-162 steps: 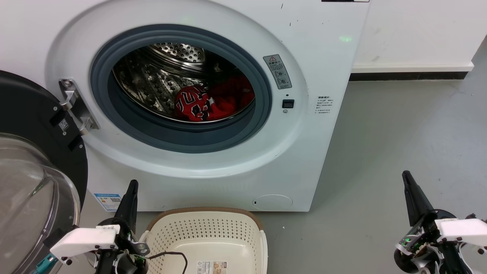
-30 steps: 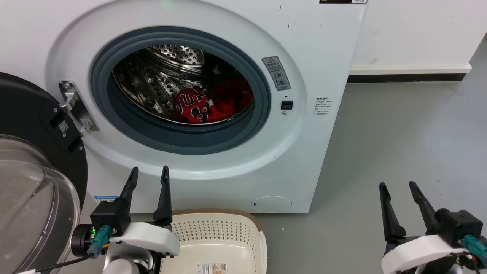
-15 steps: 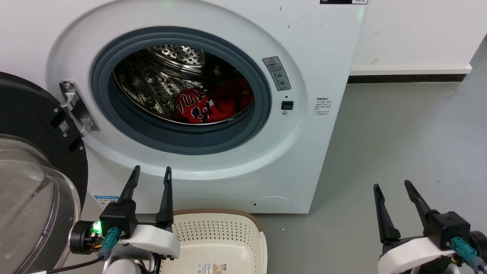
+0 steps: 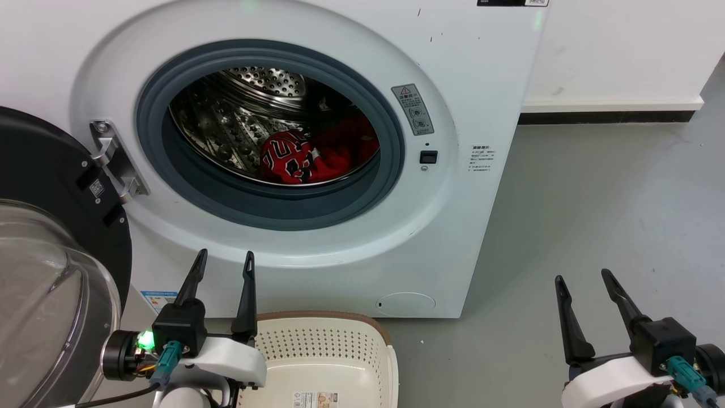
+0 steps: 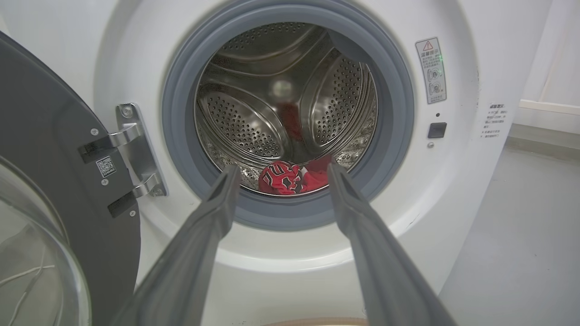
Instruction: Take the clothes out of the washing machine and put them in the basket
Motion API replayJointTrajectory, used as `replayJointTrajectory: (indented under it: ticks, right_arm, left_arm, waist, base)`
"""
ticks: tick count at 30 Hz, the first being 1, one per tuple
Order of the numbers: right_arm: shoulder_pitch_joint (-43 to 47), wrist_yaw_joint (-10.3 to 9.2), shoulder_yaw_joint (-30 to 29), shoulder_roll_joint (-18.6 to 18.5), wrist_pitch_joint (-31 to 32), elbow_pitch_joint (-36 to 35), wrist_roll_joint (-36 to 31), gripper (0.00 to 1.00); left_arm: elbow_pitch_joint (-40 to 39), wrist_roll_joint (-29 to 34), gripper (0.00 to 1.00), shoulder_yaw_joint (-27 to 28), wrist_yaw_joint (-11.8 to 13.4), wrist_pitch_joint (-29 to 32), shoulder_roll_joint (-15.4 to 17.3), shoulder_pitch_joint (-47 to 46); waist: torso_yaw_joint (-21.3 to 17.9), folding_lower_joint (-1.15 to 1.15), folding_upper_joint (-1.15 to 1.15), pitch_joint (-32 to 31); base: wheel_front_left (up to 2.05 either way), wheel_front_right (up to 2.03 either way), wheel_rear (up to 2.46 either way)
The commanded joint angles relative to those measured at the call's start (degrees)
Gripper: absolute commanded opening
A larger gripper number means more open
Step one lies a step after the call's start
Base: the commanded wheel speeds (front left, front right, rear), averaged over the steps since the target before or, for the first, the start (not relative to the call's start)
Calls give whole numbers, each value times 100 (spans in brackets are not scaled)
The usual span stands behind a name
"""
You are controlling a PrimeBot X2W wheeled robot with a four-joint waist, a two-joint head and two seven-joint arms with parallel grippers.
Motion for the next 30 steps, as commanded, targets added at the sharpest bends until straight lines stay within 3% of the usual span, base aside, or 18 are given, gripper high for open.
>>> replayJointTrajectory:
  ticks: [1, 18, 30]
  right_arm:
    - [28, -4, 3, 3, -16, 17, 15, 100]
    - [-105, -4, 55, 3, -32, -3, -21, 100]
    - [-622, -4, 241, 5, -52, -324, 32, 100]
  left_arm:
    - [22, 2, 100, 11, 32, -15, -9, -22]
    - [154, 7, 100, 80, 37, -15, 41, -181]
    - [732, -33, 100, 273, -28, -15, 422, -1365]
  waist:
    - [2, 0, 0, 0]
    - [-55, 0, 0, 105]
    - [-637, 0, 0, 1113]
  base:
    - [0, 0, 0]
    - [0, 0, 0]
    - [0, 0, 0]
